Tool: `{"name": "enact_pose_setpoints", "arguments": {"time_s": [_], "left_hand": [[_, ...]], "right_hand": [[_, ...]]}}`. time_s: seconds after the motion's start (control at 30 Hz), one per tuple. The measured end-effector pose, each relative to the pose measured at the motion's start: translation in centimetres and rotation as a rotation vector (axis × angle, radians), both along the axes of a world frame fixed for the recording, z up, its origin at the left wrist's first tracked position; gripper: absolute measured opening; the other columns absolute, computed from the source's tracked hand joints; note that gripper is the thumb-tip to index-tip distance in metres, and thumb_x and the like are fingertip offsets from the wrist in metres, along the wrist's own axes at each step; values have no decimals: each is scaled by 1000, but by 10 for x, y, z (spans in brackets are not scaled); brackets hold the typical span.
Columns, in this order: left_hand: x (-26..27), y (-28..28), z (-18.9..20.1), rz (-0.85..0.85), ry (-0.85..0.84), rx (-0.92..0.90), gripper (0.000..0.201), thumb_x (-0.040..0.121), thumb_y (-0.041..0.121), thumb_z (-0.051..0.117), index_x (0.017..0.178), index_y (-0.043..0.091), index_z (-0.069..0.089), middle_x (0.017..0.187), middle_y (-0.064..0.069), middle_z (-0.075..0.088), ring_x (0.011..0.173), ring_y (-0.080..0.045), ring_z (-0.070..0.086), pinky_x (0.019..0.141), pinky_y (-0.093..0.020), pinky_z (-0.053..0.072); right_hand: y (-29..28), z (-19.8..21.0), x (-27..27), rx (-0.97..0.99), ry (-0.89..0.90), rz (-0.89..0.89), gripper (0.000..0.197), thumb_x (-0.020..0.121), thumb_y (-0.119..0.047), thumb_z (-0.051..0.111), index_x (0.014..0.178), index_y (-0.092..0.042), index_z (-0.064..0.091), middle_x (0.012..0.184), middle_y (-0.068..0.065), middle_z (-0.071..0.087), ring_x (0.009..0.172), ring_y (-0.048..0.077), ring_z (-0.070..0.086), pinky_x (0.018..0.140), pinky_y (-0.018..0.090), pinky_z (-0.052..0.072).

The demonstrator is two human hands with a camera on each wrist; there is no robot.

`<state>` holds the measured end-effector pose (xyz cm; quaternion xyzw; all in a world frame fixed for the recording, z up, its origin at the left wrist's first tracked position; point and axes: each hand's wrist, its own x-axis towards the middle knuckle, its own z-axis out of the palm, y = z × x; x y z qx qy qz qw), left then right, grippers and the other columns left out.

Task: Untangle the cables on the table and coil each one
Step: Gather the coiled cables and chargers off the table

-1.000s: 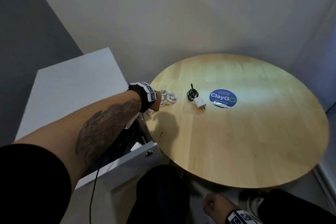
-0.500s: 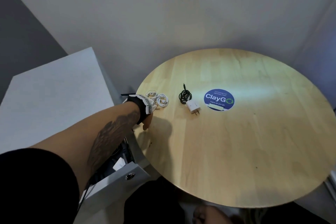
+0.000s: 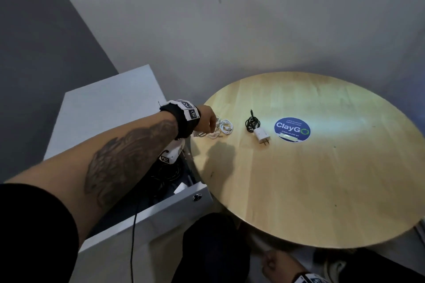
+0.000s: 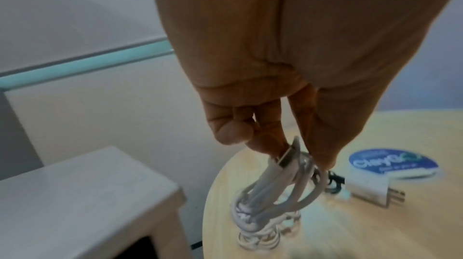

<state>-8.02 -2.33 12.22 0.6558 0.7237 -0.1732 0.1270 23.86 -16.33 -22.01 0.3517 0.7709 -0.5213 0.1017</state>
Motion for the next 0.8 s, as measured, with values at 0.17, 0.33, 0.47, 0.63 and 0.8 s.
{"name": "enact_pose_setpoints", "arguments": {"time_s": [0.17, 0.33, 0.47, 0.63, 0.8], "left_hand": [[-33, -62, 36, 12, -101, 114, 19, 81, 11, 67, 95, 21, 76, 81, 6, 65, 76, -13, 57, 71, -22, 44], [-78, -135, 39, 149, -101, 26, 10, 85, 23, 67, 91, 22, 75, 84, 0, 72, 75, -15, 62, 77, -28, 52], [-101, -180, 26, 230, -13, -100, 16, 89, 23, 62, 97, 15, 74, 69, 2, 65, 43, 0, 54, 44, -9, 42], [-120, -202, 3, 286, 118, -216, 25, 90, 25, 53, 95, 10, 73, 83, -4, 69, 69, -20, 62, 62, -21, 53], [-133, -202, -19, 244, 201, -242, 23, 90, 29, 52, 86, 12, 66, 93, -9, 65, 85, -28, 61, 79, -31, 51]], "right_hand": [[-16, 52, -15, 149, -168, -137, 28, 92, -14, 55, 114, -18, 71, 104, -6, 71, 96, -2, 47, 84, 8, 35], [-22, 56, -13, 145, -228, -248, 29, 84, -22, 60, 57, -32, 67, 50, -20, 62, 52, -17, 55, 76, 15, 51], [-21, 55, -16, 166, -242, -255, 31, 84, -23, 64, 54, -31, 60, 47, -16, 60, 51, -15, 55, 68, 9, 46], [-17, 53, -16, 144, -258, -274, 27, 86, -26, 64, 60, -31, 64, 49, -17, 63, 62, -8, 61, 63, 4, 43], [-18, 53, -13, 128, -249, -307, 20, 85, -27, 67, 66, -23, 66, 62, -8, 69, 65, -3, 64, 69, 11, 49]]}}
